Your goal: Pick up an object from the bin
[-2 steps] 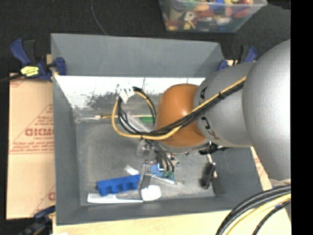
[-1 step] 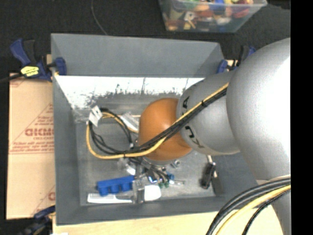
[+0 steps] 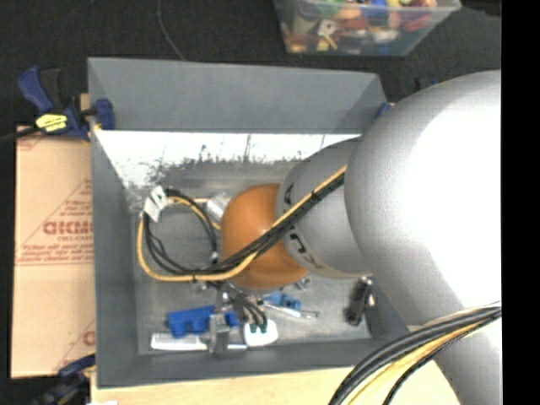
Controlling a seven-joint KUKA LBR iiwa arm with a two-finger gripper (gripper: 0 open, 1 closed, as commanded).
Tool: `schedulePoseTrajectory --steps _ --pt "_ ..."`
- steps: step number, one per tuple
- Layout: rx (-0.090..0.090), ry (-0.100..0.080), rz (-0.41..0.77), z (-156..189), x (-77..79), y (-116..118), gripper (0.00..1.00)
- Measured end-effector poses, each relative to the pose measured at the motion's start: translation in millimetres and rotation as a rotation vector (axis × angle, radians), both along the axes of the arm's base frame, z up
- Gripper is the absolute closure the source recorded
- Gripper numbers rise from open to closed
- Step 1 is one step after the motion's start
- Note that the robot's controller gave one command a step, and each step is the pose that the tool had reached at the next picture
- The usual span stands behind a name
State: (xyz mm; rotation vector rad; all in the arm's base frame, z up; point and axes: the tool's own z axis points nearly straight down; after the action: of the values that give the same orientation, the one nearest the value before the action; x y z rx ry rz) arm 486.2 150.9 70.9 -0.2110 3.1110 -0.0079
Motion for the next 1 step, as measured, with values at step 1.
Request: schedulePoseTrajectory --steps 1 --pt "0.0 0.01 0.16 -0.7 11.2 -6.2 1.0"
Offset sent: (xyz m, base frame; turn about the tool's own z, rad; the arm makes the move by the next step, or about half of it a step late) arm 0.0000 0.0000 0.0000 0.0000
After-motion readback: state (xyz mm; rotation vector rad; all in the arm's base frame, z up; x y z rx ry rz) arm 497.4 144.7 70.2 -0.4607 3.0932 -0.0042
